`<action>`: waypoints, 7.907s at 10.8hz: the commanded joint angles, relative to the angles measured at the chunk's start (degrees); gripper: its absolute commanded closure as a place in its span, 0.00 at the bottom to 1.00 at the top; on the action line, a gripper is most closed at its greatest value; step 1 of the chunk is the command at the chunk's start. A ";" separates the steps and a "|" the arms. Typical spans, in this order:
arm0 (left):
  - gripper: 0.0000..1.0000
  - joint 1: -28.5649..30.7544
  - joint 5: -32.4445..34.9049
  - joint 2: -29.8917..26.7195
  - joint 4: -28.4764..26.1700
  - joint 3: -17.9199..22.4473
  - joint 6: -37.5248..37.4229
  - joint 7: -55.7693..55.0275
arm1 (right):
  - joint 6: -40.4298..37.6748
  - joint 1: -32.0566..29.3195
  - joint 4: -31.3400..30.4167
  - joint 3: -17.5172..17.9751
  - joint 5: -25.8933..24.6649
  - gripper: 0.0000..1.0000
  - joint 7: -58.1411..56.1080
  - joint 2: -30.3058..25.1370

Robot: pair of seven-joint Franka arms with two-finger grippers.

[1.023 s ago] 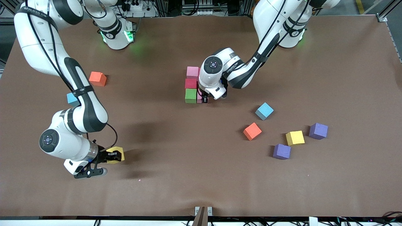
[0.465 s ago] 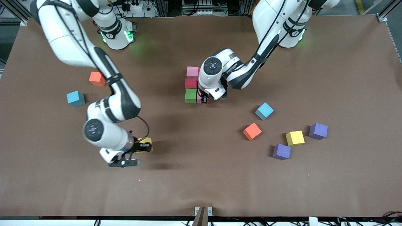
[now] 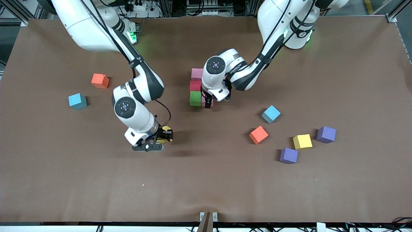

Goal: Arrange 11 blocks into digit 3
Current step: 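Carry the yellow cube with the right gripper while the left gripper releases pink, then grasp the orange cube with the left gripper while the right gripper holds yellow, then lift the orange cube with the left gripper toward the cube row, then place the yellow cube with the right gripper while the left gripper carries orange, then grasp the cyan cube with the right gripper while the left gripper lowers orange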

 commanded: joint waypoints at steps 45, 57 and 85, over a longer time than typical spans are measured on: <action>0.51 26.66 8.87 5.22 9.62 0.35 -11.97 64.61 | 0.66 23.59 -2.00 -5.28 -7.97 0.75 31.56 4.18; 0.54 26.49 8.26 1.09 8.74 -5.62 -14.34 37.90 | 1.45 22.80 -1.82 -5.72 -9.37 0.75 30.68 4.35; 0.54 21.75 12.28 -3.04 -9.36 -14.42 0.15 -3.84 | 0.54 -27.94 -30.88 -5.10 -8.41 0.00 -40.01 -26.14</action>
